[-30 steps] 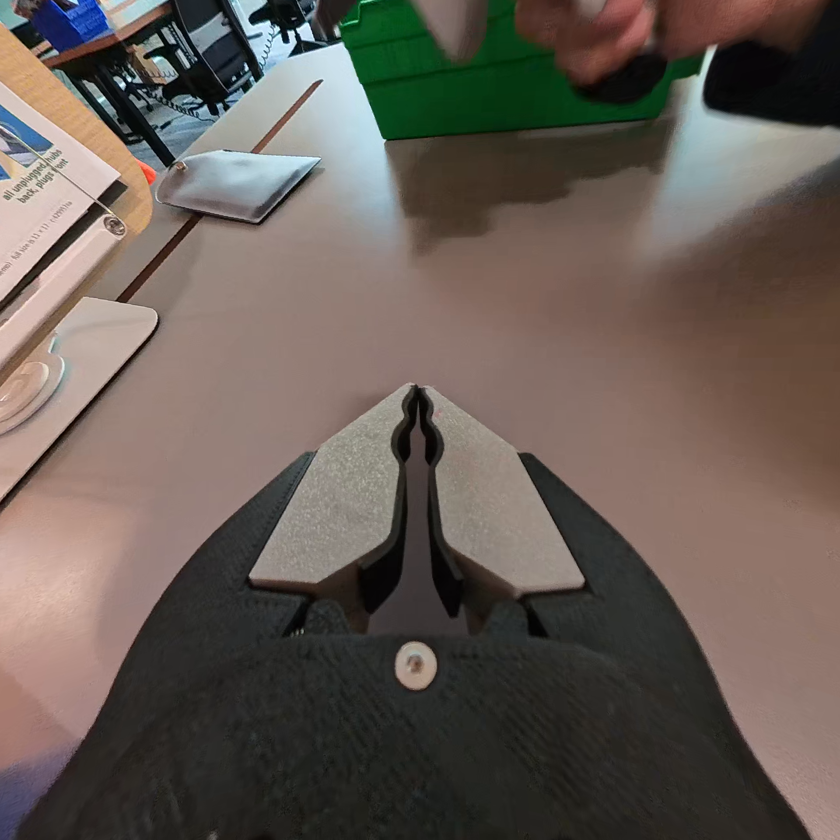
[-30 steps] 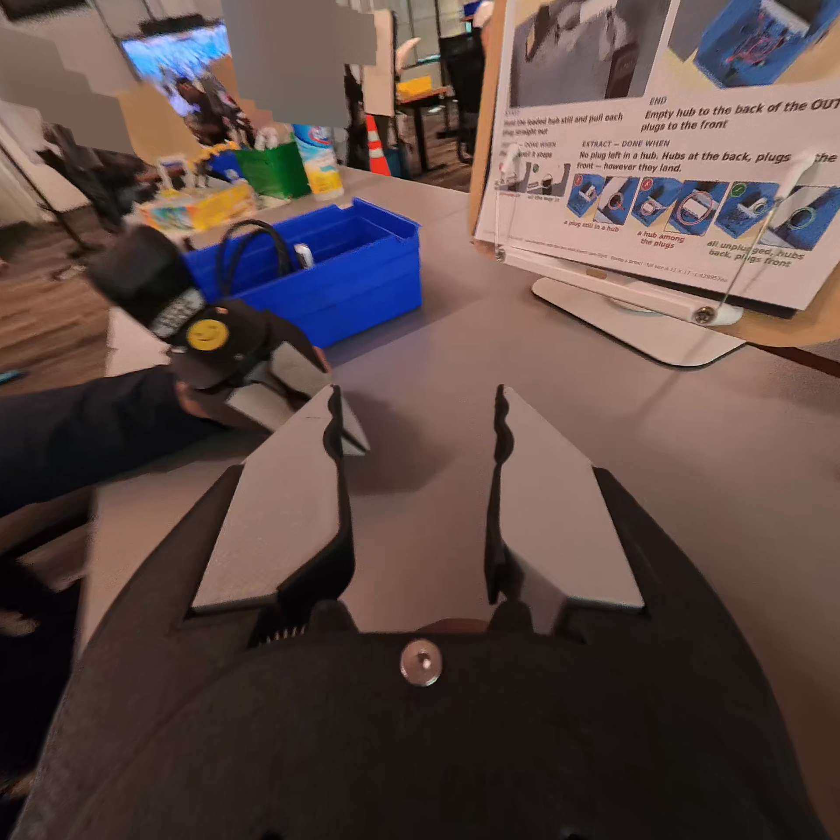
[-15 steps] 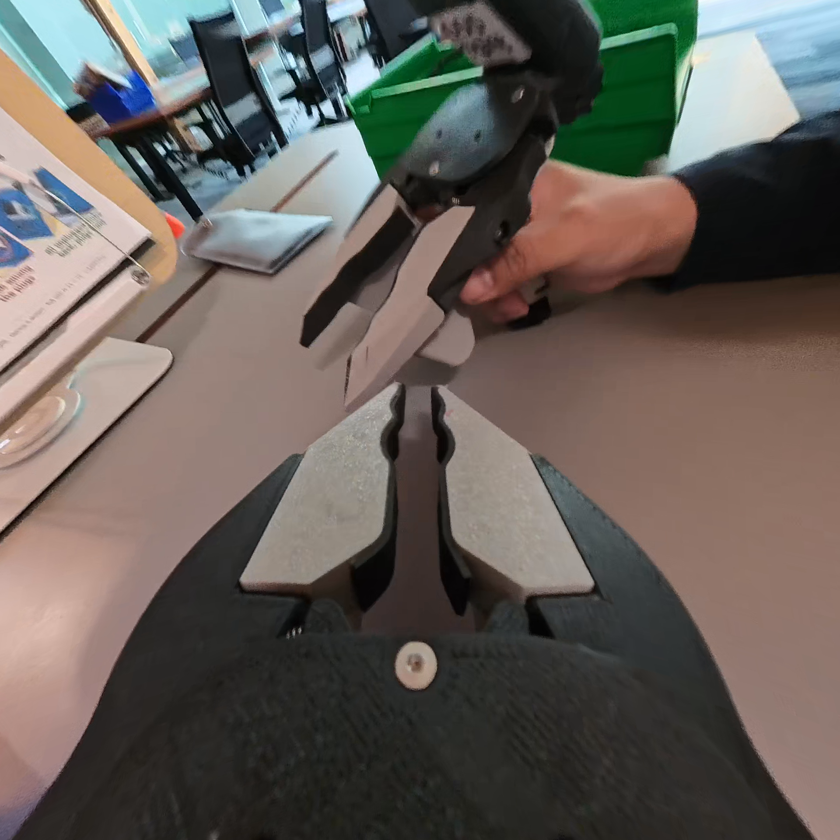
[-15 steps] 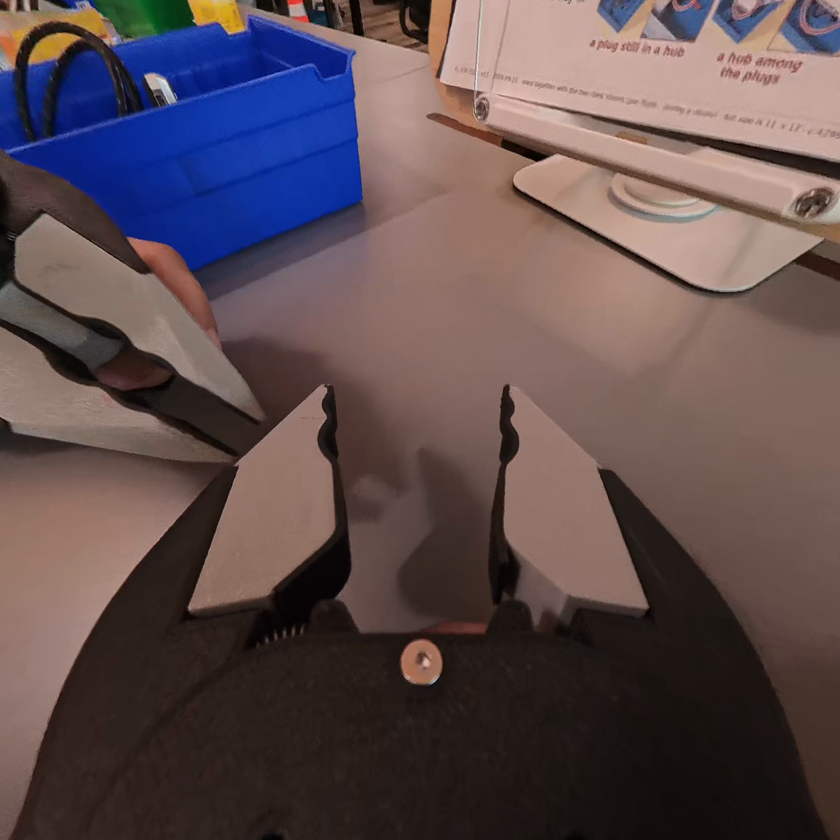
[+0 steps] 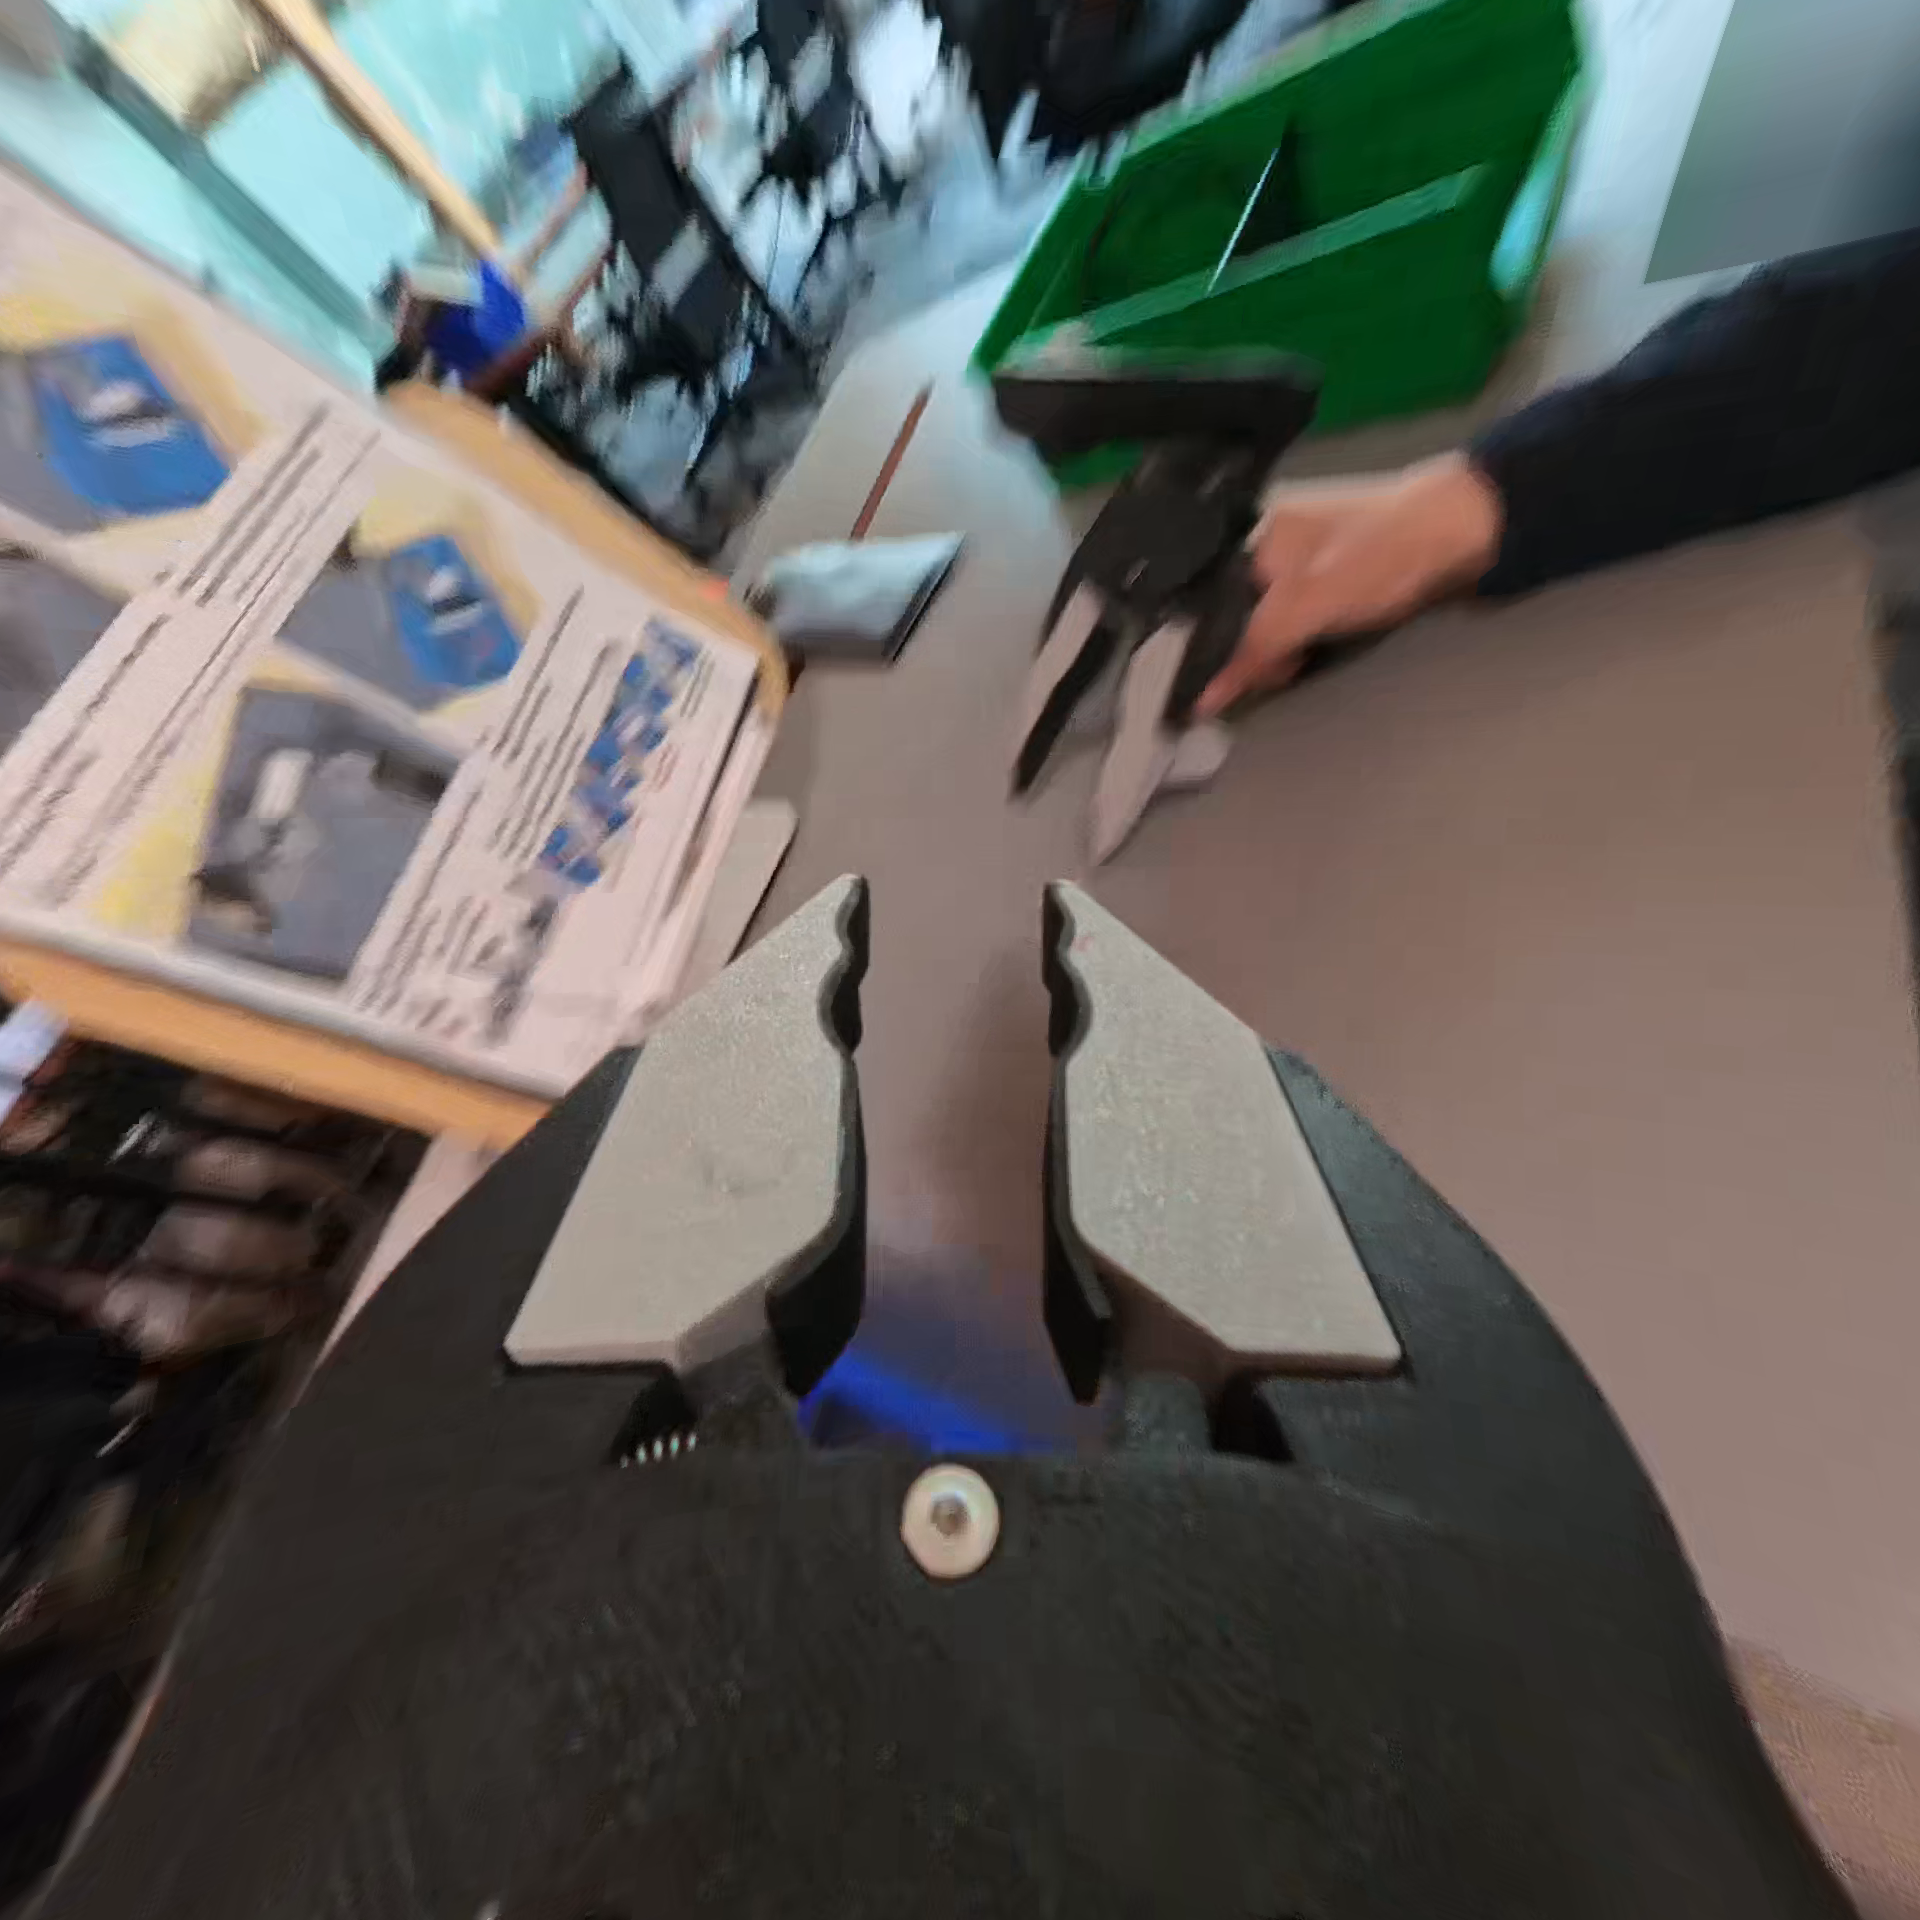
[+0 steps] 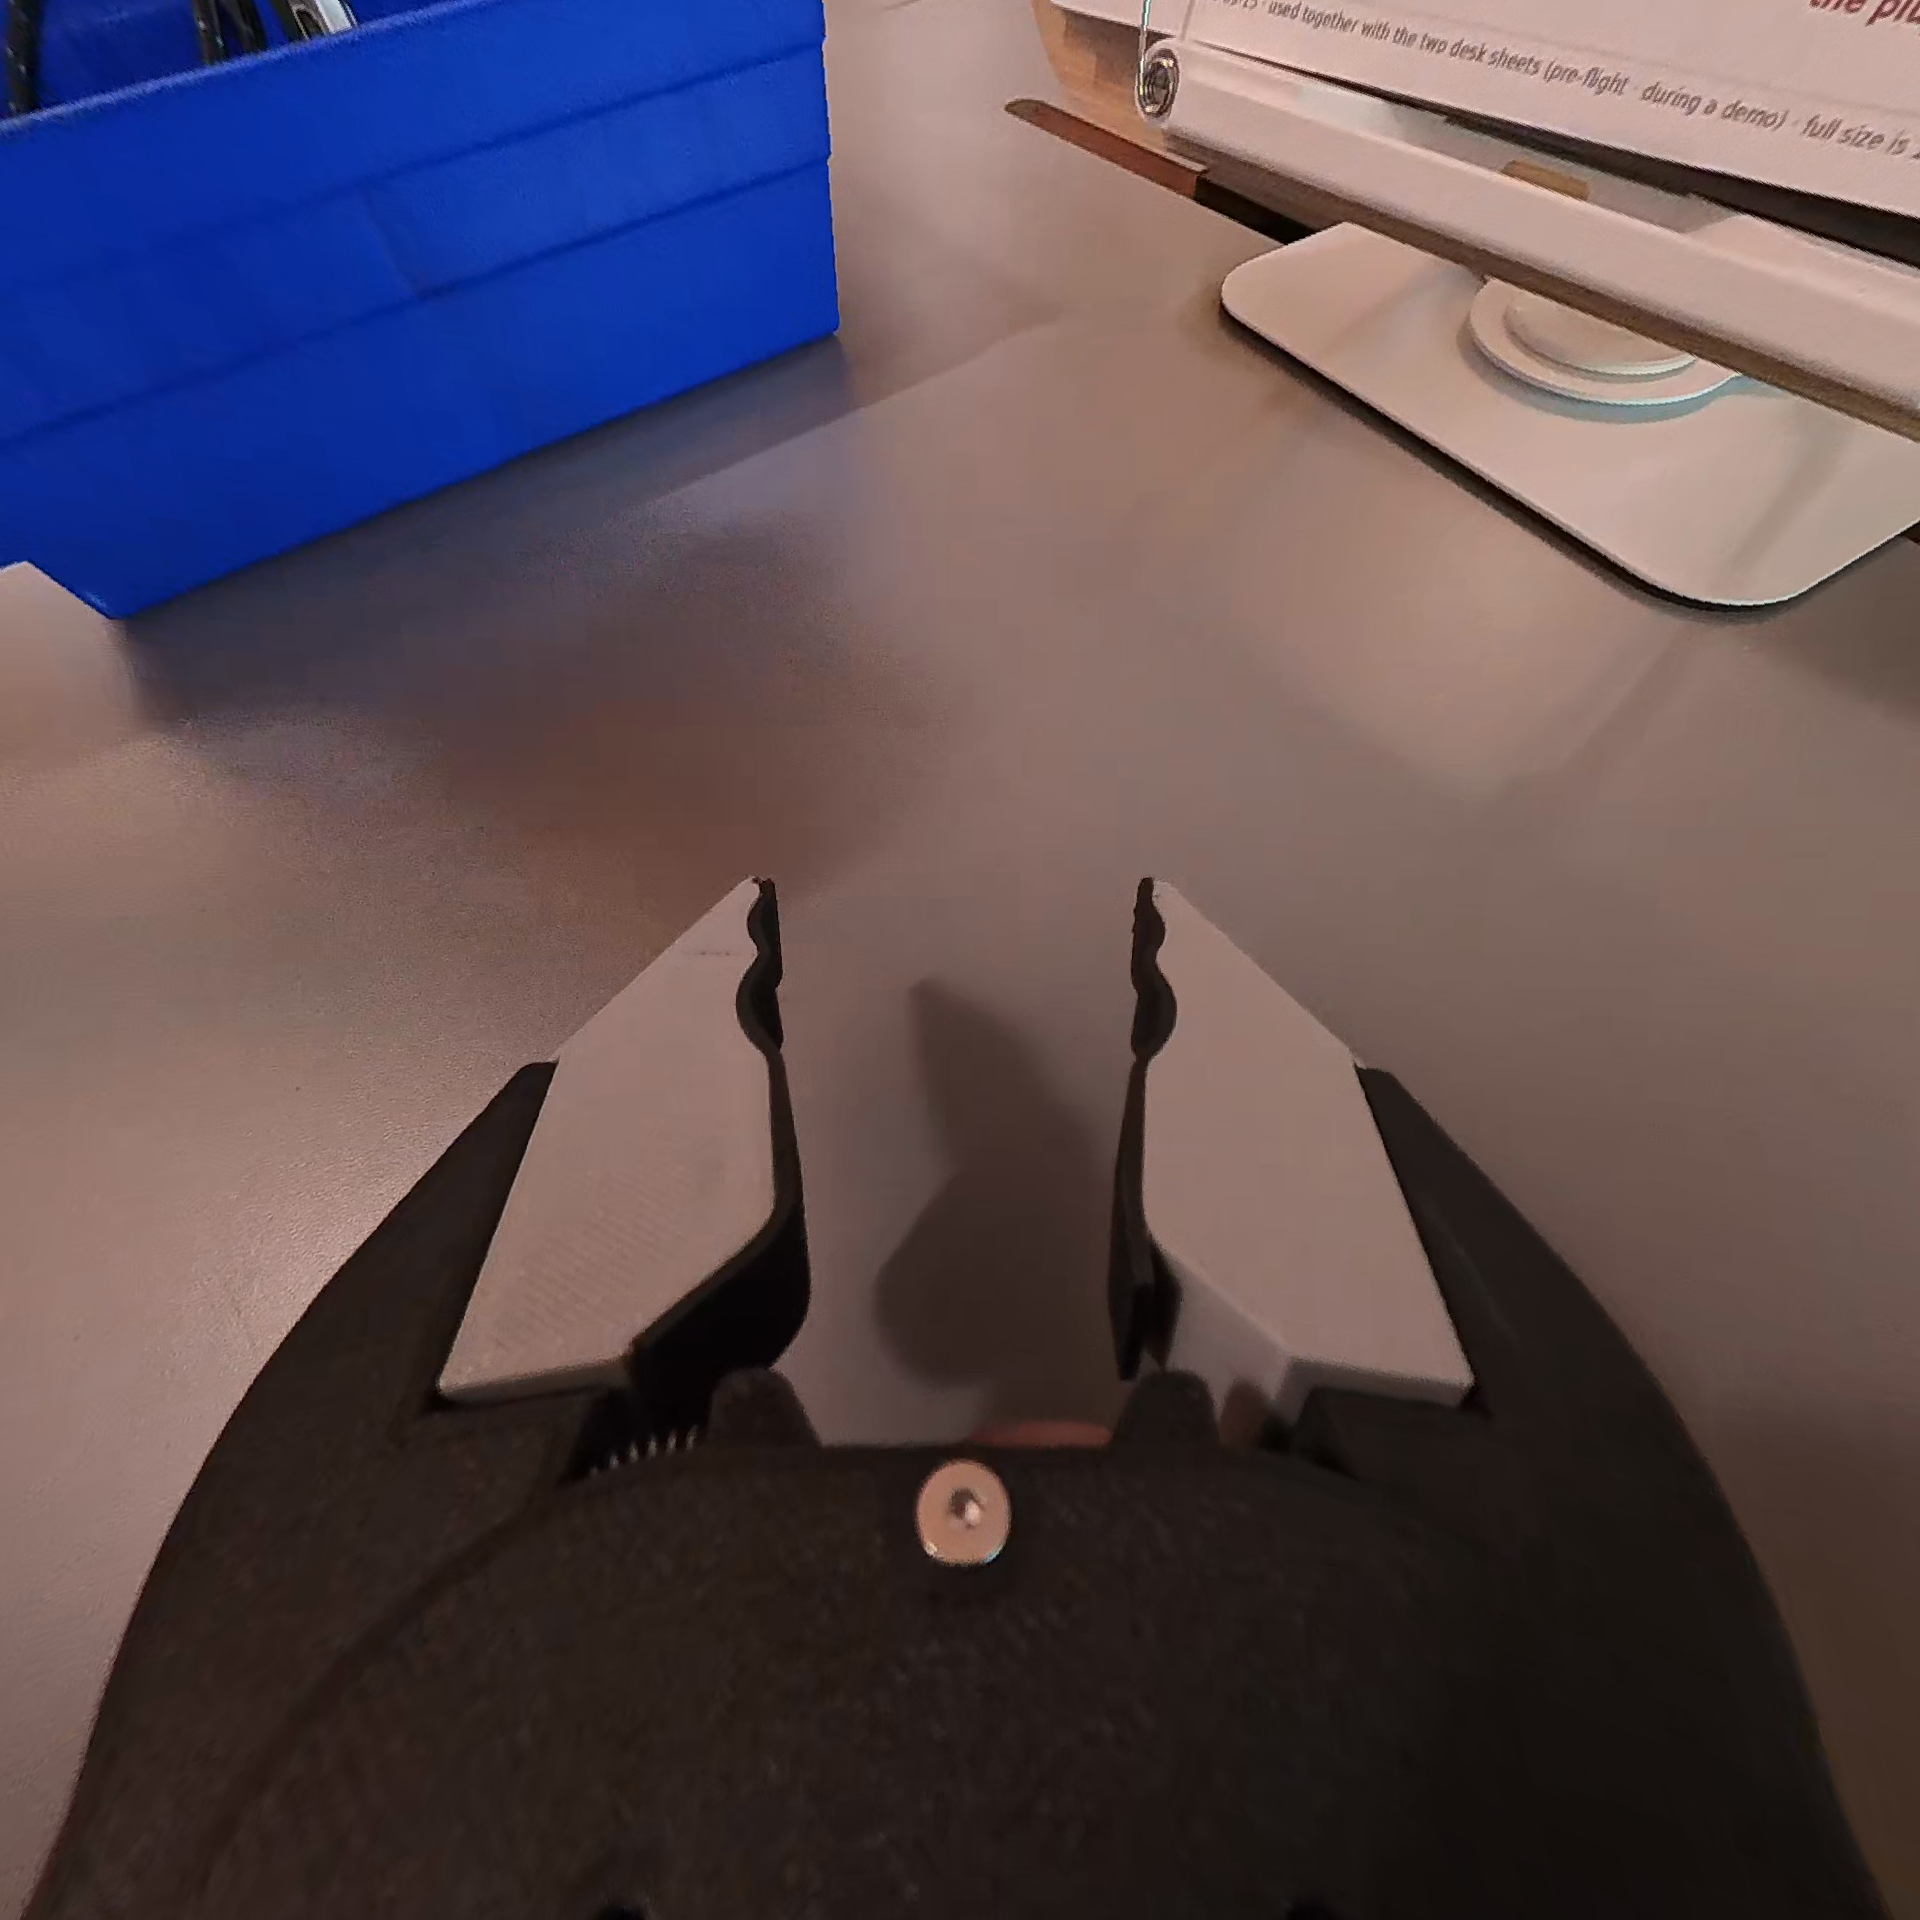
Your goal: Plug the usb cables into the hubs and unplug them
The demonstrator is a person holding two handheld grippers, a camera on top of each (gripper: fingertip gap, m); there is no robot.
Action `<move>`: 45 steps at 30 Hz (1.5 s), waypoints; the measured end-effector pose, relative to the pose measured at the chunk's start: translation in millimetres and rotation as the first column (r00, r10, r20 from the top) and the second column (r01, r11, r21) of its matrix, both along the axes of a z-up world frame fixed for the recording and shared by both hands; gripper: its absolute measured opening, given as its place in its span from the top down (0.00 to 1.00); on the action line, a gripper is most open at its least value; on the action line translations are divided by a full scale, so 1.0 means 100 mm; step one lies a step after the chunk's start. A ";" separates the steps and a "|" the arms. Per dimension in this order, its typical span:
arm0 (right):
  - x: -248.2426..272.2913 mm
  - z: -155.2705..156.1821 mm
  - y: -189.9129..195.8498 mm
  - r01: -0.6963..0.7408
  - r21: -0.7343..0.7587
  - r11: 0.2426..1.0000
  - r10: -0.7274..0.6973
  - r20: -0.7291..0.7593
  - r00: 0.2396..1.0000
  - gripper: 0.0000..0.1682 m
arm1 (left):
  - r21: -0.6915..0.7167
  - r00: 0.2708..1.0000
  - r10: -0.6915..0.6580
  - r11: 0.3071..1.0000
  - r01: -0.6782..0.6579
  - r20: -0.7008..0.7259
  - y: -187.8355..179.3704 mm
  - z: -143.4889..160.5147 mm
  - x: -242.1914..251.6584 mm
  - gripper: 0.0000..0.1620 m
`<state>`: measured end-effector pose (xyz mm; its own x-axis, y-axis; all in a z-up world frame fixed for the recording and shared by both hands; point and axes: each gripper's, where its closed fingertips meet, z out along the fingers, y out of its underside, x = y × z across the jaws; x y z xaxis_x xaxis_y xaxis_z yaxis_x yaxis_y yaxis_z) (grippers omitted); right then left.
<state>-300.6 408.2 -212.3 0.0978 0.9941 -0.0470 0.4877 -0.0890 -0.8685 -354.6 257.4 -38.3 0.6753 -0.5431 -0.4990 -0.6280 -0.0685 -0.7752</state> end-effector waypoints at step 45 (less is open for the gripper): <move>-0.02 -0.05 -0.05 -0.029 -0.030 0.999 0.030 0.025 0.999 0.64 | -0.668 0.886 0.032 0.644 -0.372 -0.462 0.18 -1.38 -2.15 0.88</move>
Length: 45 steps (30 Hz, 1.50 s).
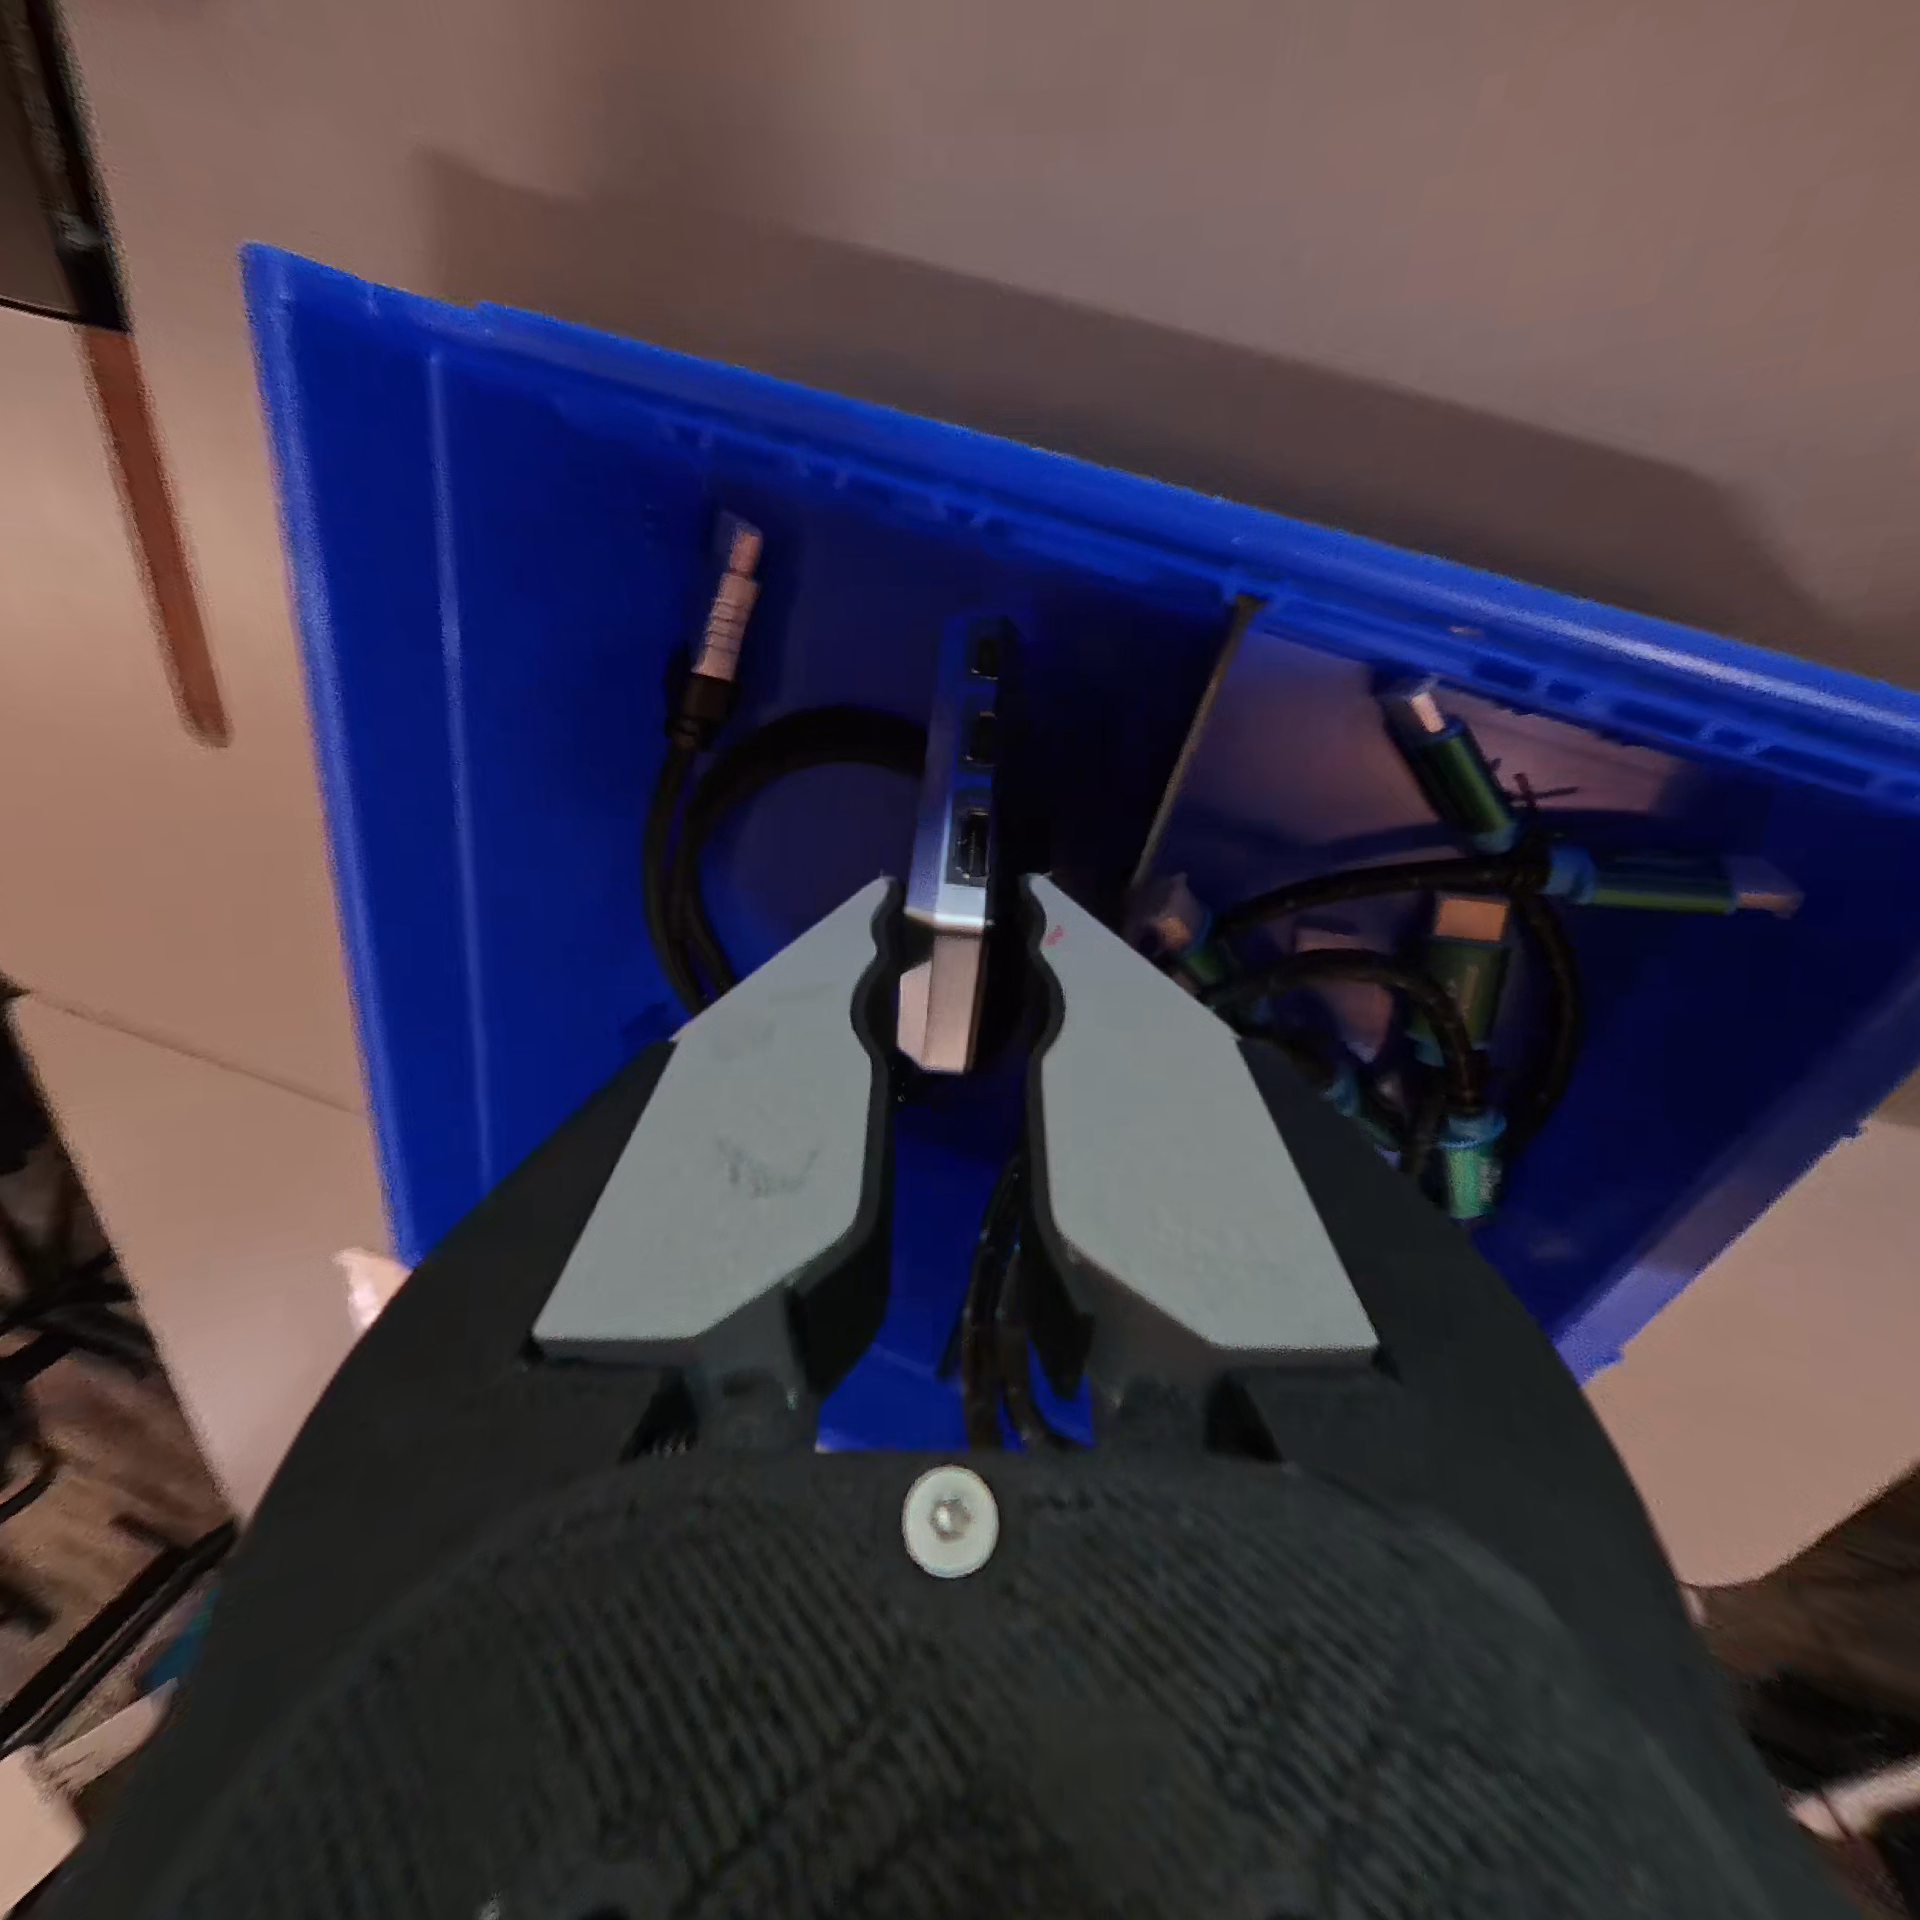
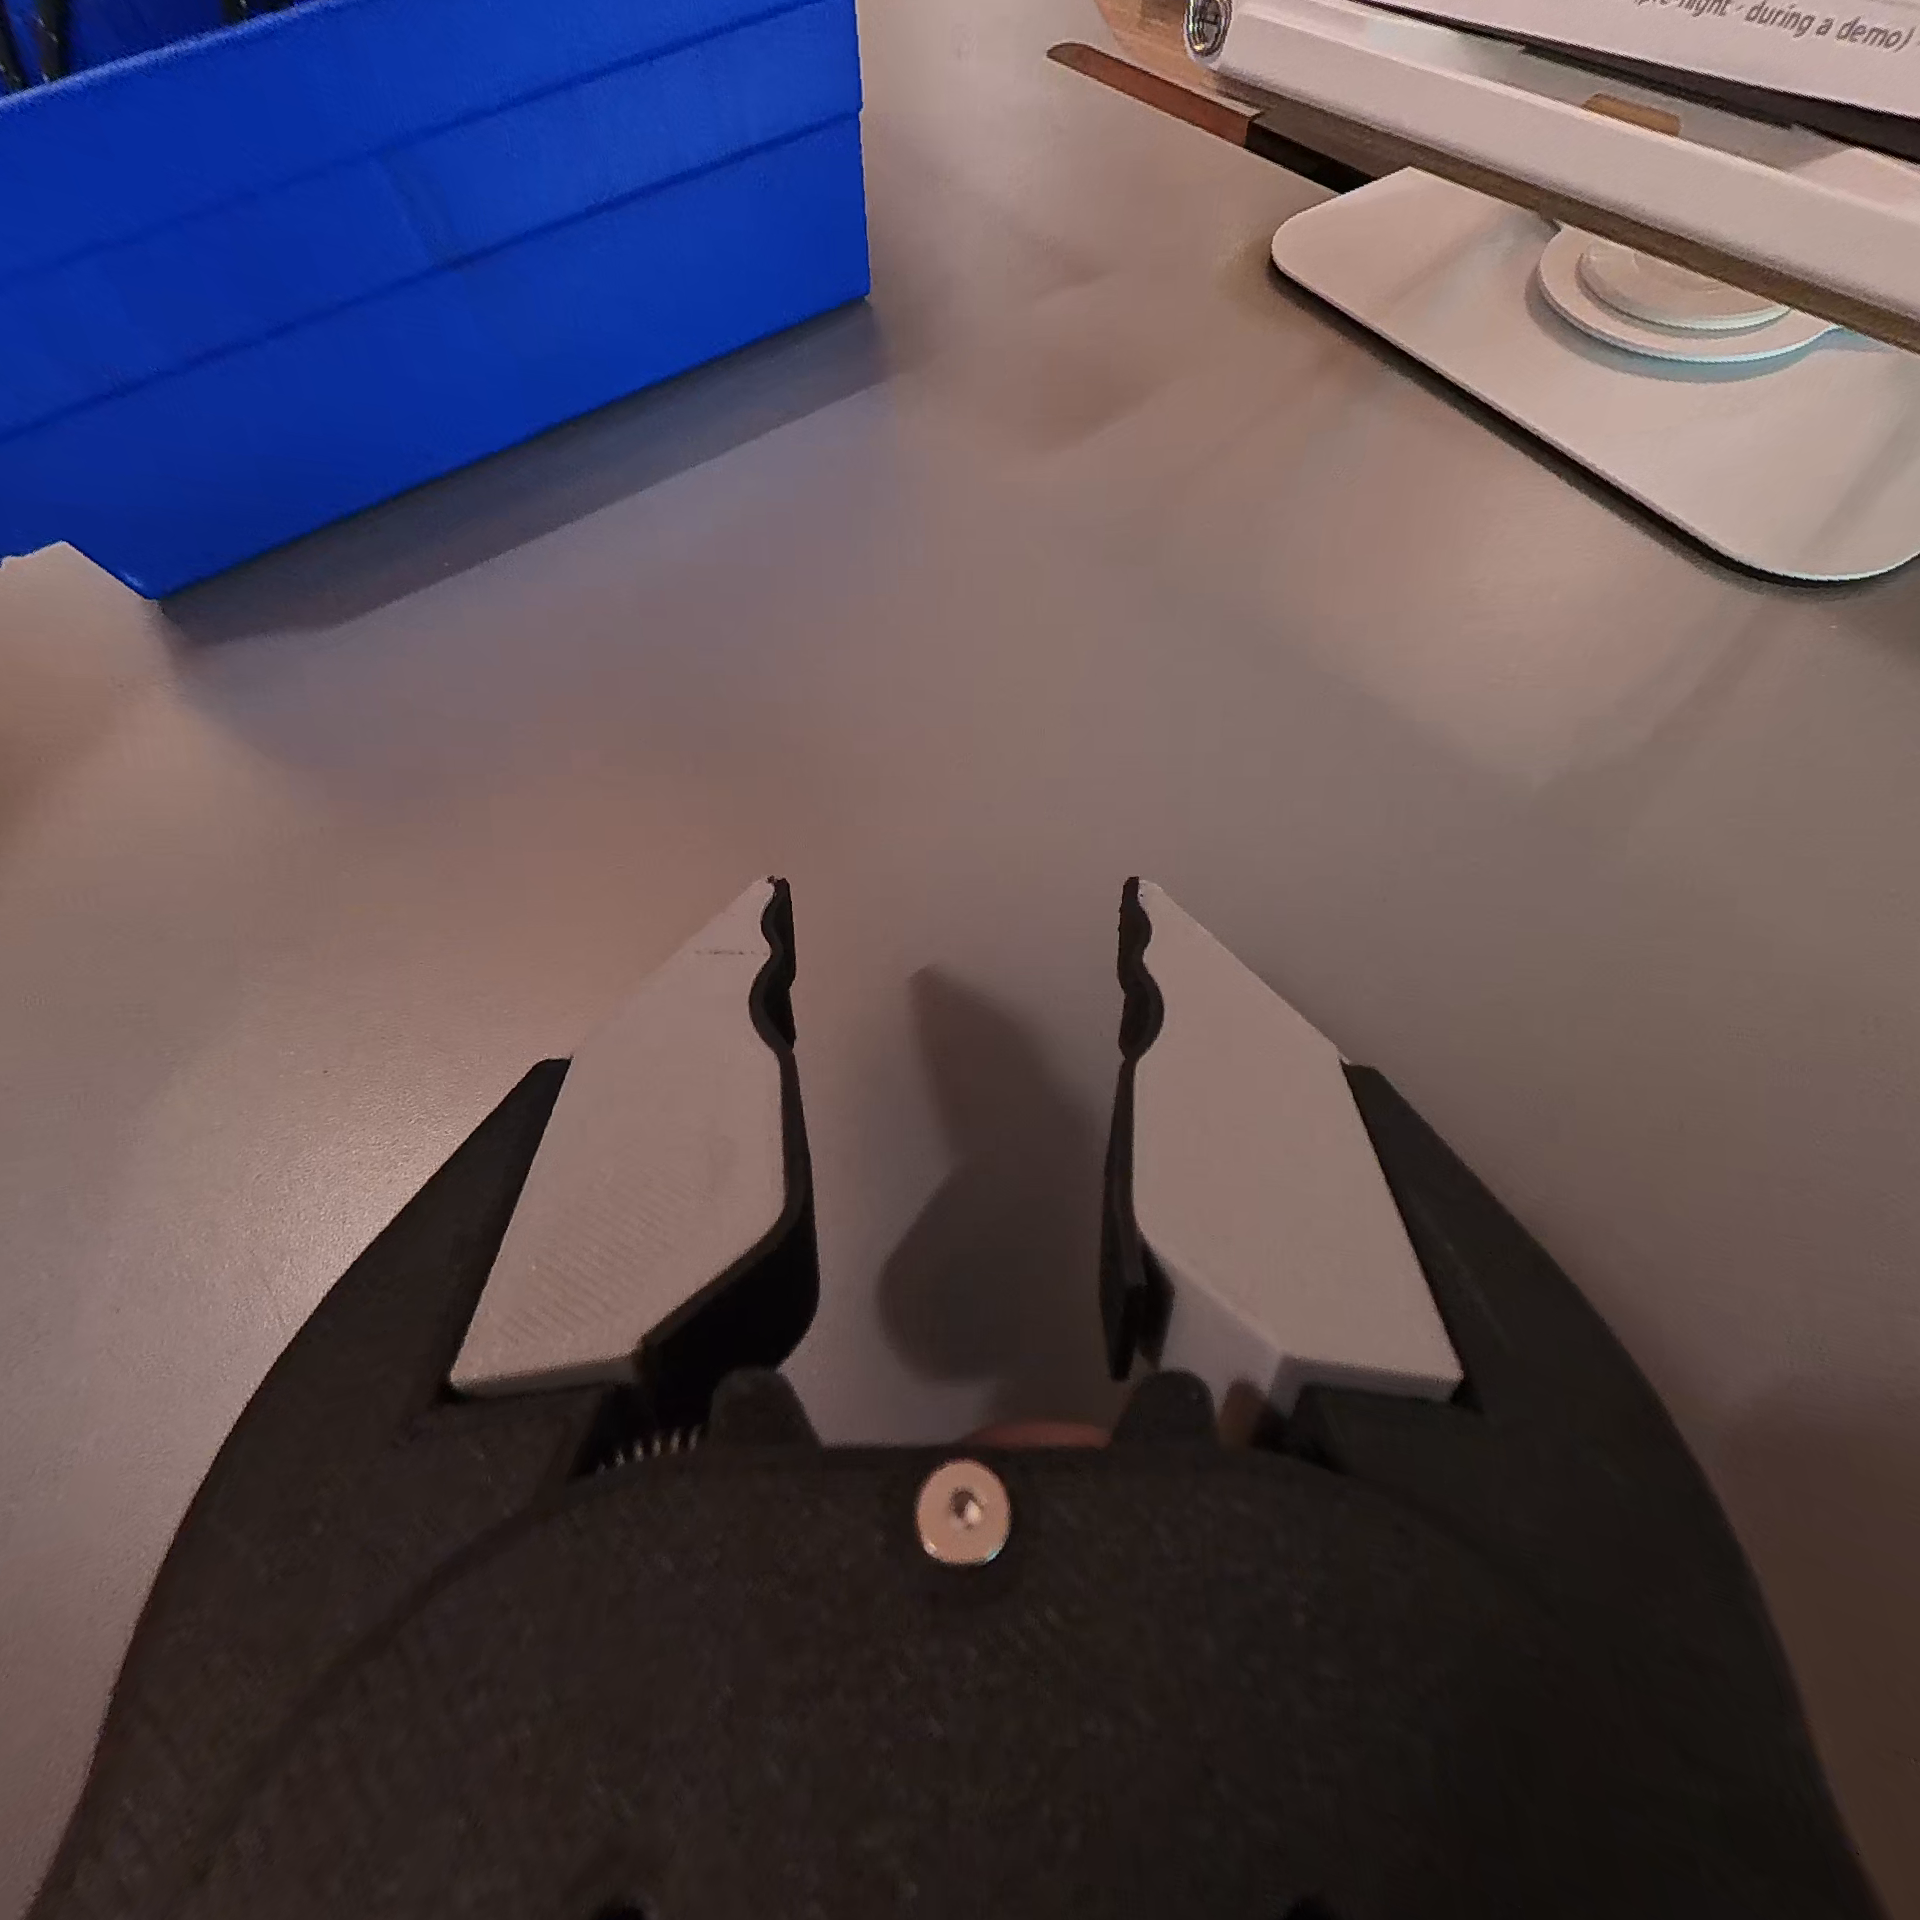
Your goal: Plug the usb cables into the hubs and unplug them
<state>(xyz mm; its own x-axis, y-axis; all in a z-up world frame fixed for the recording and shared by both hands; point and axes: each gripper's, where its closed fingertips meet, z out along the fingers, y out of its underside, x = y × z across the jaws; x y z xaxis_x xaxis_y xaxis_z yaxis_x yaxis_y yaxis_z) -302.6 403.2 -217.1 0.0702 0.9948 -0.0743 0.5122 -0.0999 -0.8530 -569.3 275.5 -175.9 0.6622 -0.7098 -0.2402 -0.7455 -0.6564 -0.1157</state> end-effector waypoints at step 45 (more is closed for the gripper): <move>0.56 0.86 0.66 0.242 -0.116 0.963 -0.268 -0.351 0.897 0.68 | 0.567 0.814 -0.487 0.786 0.249 0.317 0.03 -0.07 2.99 0.60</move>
